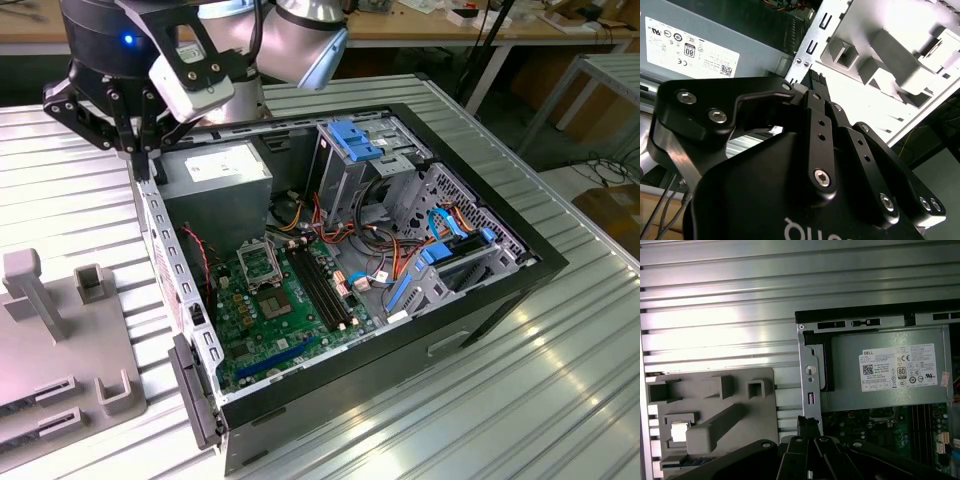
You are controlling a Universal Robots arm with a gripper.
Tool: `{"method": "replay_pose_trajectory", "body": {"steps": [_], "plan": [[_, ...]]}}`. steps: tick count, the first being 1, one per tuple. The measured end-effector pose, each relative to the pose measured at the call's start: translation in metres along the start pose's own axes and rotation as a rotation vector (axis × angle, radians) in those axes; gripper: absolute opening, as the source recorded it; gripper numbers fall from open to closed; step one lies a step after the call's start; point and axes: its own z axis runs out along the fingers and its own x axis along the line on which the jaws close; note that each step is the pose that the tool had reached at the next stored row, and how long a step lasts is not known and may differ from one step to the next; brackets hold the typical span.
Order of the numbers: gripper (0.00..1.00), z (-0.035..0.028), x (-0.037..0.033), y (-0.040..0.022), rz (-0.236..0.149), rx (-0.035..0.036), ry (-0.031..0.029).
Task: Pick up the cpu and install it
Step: 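Reach for the cpu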
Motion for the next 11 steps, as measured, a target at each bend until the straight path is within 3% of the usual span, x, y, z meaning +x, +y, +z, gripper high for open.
{"method": "replay_pose_trajectory", "body": {"steps": [11], "plan": [[0.11,0.0008,0.0027,-0.0002,0.0,-0.0001,0.0002]]}}
